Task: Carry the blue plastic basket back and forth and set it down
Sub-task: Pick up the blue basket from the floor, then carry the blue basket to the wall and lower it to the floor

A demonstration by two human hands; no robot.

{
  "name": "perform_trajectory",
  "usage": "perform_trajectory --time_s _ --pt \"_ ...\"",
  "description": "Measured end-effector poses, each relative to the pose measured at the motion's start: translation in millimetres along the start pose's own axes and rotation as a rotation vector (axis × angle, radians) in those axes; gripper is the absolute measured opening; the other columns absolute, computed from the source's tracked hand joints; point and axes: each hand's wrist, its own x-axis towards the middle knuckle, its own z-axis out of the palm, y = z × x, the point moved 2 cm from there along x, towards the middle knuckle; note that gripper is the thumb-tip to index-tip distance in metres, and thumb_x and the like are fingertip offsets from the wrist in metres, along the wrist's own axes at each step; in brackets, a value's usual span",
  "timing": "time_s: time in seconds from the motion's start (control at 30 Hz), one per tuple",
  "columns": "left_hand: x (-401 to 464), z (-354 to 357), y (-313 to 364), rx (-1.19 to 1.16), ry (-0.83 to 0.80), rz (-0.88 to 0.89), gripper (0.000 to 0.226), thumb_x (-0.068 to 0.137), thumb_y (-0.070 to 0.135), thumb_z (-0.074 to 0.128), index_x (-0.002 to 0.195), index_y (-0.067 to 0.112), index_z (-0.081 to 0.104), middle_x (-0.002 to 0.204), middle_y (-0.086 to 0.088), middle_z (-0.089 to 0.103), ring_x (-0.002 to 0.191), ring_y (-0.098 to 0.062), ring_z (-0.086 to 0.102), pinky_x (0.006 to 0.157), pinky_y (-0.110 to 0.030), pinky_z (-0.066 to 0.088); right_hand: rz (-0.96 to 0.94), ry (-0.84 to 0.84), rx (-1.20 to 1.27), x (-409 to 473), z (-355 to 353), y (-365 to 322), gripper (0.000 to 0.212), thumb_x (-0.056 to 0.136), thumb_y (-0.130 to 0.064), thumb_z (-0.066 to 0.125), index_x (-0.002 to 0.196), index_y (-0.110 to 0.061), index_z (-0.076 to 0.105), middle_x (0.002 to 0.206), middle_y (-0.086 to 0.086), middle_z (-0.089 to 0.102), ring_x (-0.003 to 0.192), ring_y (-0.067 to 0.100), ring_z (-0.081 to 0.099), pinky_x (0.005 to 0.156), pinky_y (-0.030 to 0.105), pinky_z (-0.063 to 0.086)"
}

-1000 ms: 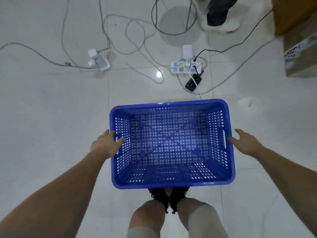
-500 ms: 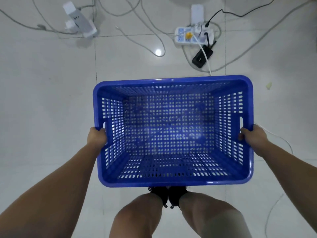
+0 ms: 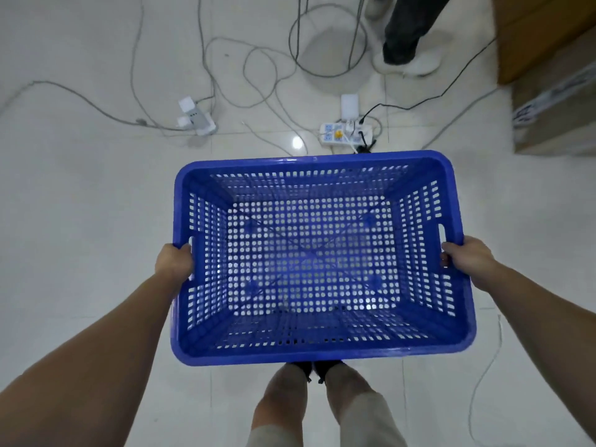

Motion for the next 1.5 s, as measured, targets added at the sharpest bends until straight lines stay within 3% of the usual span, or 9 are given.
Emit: perform_trajectory --time_s 0.17,0.47,0.53,0.67,0.8,0.97,1.13,1.3,1.5 --pt "-71.7 -93.4 52.0 0.057 0.056 0.092 0.049 0.090 0.045 0.045 0.108 0.002 0.060 0.103 -0.020 0.069 0.092 -0.044 0.067 0.084 -0.052 0.057 -0.064 -0.019 0.107 -74.5 -77.5 -55.5 0.039 0.097 -0.025 0.061 0.103 0.013 0.066 0.073 0.015 0.065 0.061 0.025 0.061 0.061 0.033 0.049" --pt "-241.3 -263.6 166.8 0.236 0.340 0.444 0.047 0.101 0.045 0.039 0.104 0.001 0.056 0.099 -0.019 0.065 0.088 -0.040 0.063 0.082 -0.047 0.052 -0.384 0.118 0.176 -230.4 -232.0 -172.7 0.062 0.098 -0.052 0.053 0.068 0.002 0.059 0.060 0.019 0.059 0.055 0.035 0.058 0.062 0.045 0.055" --pt "-276.7 -300.9 187.8 0.412 0.387 0.549 0.037 0.103 0.035 0.040 0.109 0.003 0.058 0.103 -0.020 0.064 0.091 -0.039 0.064 0.085 -0.048 0.054 -0.449 0.140 0.133 -261.7 -266.6 -197.3 0.061 0.098 -0.049 0.054 0.065 0.001 0.061 0.056 0.019 0.061 0.056 0.037 0.062 0.072 0.052 0.057" --pt "-338.8 -372.3 218.3 0.679 0.469 0.631 0.034 0.097 0.019 0.049 0.130 0.012 0.056 0.108 -0.013 0.062 0.094 -0.029 0.066 0.081 -0.038 0.058 -0.575 0.242 0.100 -331.8 -329.9 -248.3 0.058 0.100 -0.038 0.055 0.059 0.002 0.061 0.052 0.020 0.063 0.051 0.034 0.065 0.064 0.037 0.051" --pt "-396.1 -433.7 228.8 0.769 0.587 0.687 0.041 0.095 0.021 0.048 0.134 0.015 0.054 0.109 -0.012 0.063 0.099 -0.029 0.063 0.081 -0.035 0.054 -0.666 0.254 0.118 -383.9 -370.9 -288.4 0.047 0.098 -0.028 0.058 0.063 0.003 0.061 0.052 0.019 0.060 0.048 0.033 0.060 0.072 0.051 0.059" --pt "-441.7 -493.0 226.0 0.737 0.667 0.673 0.041 0.094 0.021 0.048 0.134 0.013 0.055 0.084 -0.005 0.052 0.087 -0.027 0.059 0.077 -0.032 0.051 -0.739 0.284 0.088 -446.0 -384.8 -317.3 0.047 0.100 -0.027 0.053 0.061 -0.001 0.056 0.049 0.015 0.062 0.052 0.033 0.065 0.073 0.043 0.057" --pt "-459.5 -543.7 204.0 0.858 0.717 0.571 0.057 0.084 0.007 0.062 0.139 0.016 0.054 0.108 -0.011 0.062 0.103 -0.028 0.064 0.078 -0.032 0.053 -0.800 0.282 0.070 -485.8 -377.2 -352.3 0.037 0.098 -0.022 0.060 0.070 0.002 0.056 0.054 0.017 0.056 0.049 0.030 0.056 0.056 0.046 0.059" --pt "-447.6 -590.6 169.5 0.813 0.715 0.500 0.061 0.080 0.004 0.064 0.138 0.020 0.058 0.077 0.002 0.045 0.079 -0.021 0.055 0.069 -0.030 0.054 -0.829 0.257 0.041 -514.8 -342.7 -389.7 0.040 0.098 -0.019 0.061 0.065 0.002 0.054 0.051 0.015 0.050 0.044 0.028 0.049 0.051 0.039 0.054" --pt "-423.4 -635.8 121.7 0.744 0.713 0.431 0.054 0.085 0.005 0.060 0.137 0.020 0.056 0.077 0.002 0.040 0.086 -0.021 0.060 0.071 -0.031 0.053 -0.863 0.208 -0.095 -540.3 -284.2 -443.4 0.043 0.098 -0.021 0.062 0.062 0.002 0.054 0.046 0.016 0.057 0.039 0.026 0.054 0.055 0.035 0.052"
